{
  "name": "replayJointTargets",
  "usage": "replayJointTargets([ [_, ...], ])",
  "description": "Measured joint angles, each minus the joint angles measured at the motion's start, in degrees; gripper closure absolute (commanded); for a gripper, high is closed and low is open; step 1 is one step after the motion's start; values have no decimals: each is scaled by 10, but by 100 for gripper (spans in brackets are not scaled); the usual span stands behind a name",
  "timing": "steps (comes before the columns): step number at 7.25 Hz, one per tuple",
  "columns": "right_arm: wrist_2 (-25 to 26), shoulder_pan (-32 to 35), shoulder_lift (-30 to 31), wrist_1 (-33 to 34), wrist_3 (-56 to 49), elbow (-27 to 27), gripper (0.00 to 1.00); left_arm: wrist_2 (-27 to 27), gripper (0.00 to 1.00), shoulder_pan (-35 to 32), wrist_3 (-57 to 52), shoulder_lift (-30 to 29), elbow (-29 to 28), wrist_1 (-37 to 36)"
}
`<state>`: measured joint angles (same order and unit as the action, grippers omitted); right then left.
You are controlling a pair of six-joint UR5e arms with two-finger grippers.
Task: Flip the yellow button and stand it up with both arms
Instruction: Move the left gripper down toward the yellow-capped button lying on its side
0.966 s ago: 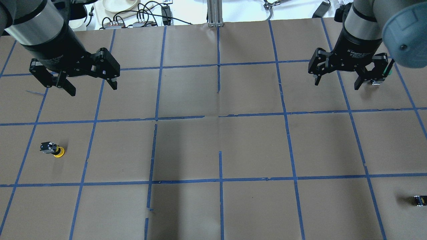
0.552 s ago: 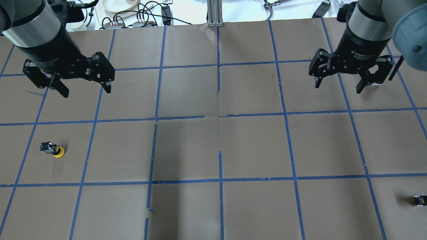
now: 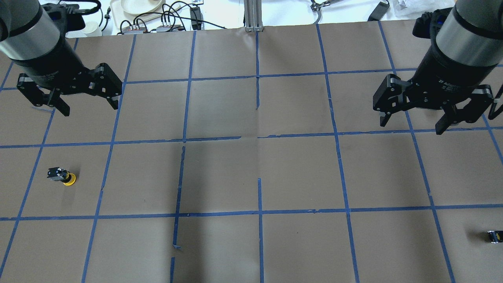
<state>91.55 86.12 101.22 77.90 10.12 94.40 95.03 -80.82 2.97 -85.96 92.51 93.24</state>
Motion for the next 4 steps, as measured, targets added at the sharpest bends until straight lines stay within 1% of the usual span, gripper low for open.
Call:
replayJointTargets([
  [1, 1, 0, 7, 3, -1, 3, 0, 0, 0, 45, -23, -9, 15, -10],
  [2, 2, 0, 9, 6, -1, 9, 0, -2, 0, 96, -78, -13, 36, -28],
  [4, 6, -2, 11, 7, 0, 18, 0, -9, 0, 207, -231, -19, 99, -107],
])
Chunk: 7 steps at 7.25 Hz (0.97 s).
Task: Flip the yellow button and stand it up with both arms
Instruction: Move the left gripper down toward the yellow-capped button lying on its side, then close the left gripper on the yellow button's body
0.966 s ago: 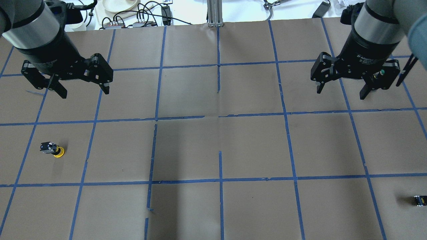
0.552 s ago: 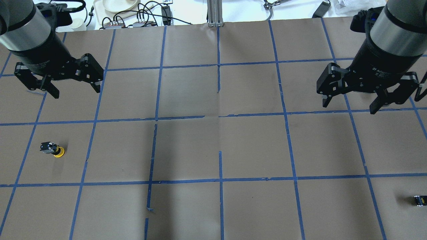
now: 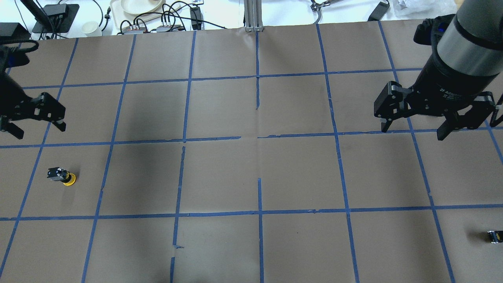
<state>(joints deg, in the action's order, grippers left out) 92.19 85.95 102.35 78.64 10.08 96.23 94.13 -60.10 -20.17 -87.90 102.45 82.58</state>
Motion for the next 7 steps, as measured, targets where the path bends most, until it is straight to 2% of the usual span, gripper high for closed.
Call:
replayJointTargets([
  [2, 3, -4, 1, -4, -1, 1, 0, -52, 0, 92, -133, -18, 50, -60],
  [4, 0, -4, 2, -2, -1, 1, 0, -72, 0, 143, -189, -65, 91, -135],
  [7, 3, -4, 9, -2, 0, 3, 0, -64, 1, 140, -105, -87, 155, -230],
])
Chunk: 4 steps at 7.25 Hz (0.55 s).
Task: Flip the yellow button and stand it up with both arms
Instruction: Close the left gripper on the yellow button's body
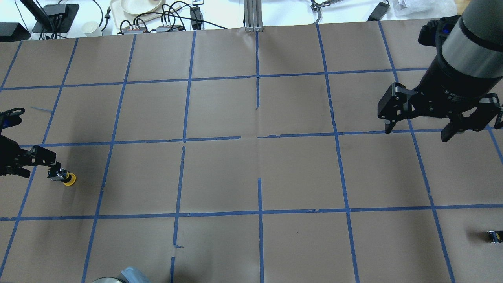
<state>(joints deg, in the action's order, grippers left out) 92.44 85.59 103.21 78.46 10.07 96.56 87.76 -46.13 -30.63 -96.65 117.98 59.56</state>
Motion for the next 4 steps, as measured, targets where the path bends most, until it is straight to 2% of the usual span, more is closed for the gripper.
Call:
replayJointTargets([
  [2, 0, -1, 2, -3, -1, 6, 0, 40, 3, -32, 46, -11, 9, -27],
  [3, 0, -2, 3, -5, -1, 9, 0, 49, 3, -38, 37, -23, 8, -40],
  [4, 1, -3, 4, -6, -1, 11, 0, 51, 8, -37, 8, -38, 6, -63],
])
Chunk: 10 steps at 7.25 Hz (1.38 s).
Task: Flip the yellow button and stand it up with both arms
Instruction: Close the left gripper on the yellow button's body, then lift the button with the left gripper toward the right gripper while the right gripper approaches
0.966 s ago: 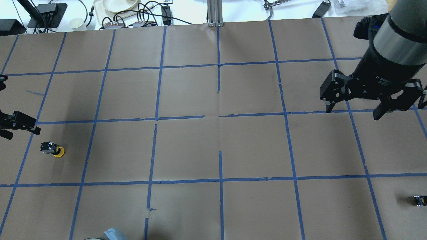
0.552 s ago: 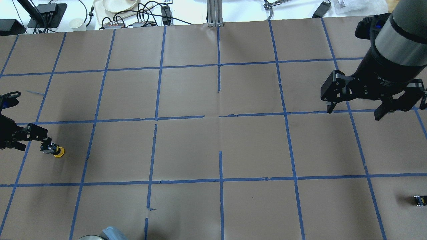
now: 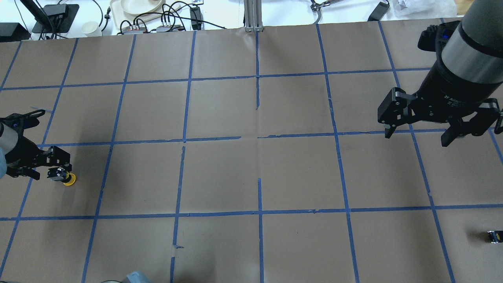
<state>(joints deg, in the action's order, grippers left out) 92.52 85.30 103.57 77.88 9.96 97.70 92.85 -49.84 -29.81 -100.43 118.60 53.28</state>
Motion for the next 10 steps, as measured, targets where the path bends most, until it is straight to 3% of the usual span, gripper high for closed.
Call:
replayJointTargets([
  [3, 25, -2, 0, 2, 1, 2, 0, -15, 13, 14, -37, -20, 3, -36],
  [5, 52, -2, 0, 3, 4, 3, 0, -20, 29, 15, -37, -19, 4, -37],
  [7, 56, -2, -1, 2, 8, 5, 0, -17, 39, 15, -36, -16, 5, -33],
  [9, 22, -1, -1, 1, 14, 8, 0, -18, 41, 15, -35, -15, 6, -31],
  [10, -5, -1, -1, 1, 26, 8, 0, -18, 47, 16, -35, -14, 6, -28],
])
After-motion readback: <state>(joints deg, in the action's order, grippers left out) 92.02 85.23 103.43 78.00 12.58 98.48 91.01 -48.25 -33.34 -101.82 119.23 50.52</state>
